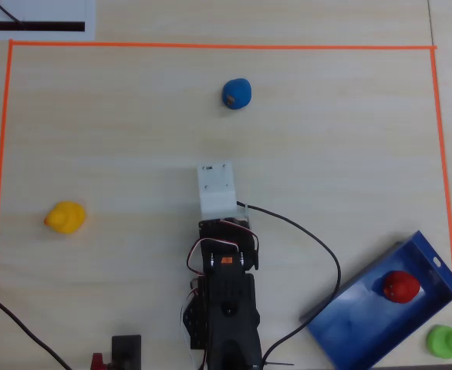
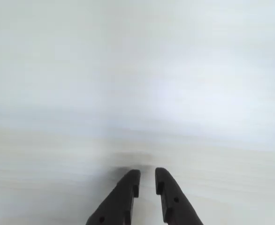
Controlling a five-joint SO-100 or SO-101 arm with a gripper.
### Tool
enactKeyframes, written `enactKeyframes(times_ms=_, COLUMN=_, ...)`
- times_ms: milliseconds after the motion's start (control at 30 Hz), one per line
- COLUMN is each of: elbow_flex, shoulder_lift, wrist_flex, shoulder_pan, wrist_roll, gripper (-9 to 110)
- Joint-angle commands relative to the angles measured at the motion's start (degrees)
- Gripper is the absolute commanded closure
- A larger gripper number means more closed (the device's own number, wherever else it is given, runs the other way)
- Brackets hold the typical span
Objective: Grasp red duck and put it into box.
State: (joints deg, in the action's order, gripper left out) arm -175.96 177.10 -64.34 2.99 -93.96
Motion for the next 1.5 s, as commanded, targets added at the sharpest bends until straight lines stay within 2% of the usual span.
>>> enactKeyframes(times_ms=0, elbow_flex=-0.8, shoulder_lift=3.6, wrist_flex=-3.3, shoulder_pan=-1.1, wrist_roll=-0.6, gripper=101)
enactKeyframes(times_ms=267, elbow_flex=-1.1, shoulder_lift=7.0, wrist_flex=-10.4, shoulder_pan=-1.8, wrist_roll=-0.6, gripper=101)
enactKeyframes(times_ms=567, elbow_flex=-1.4, shoulder_lift=12.4, wrist_flex=-13.1, shoulder_pan=-1.2, wrist_roll=0.4, gripper=101)
enactKeyframes(times_ms=1467, elbow_flex=-1.6, shoulder_lift=12.6, wrist_flex=-13.3, shoulder_pan=-1.1, wrist_roll=1.4, gripper=100)
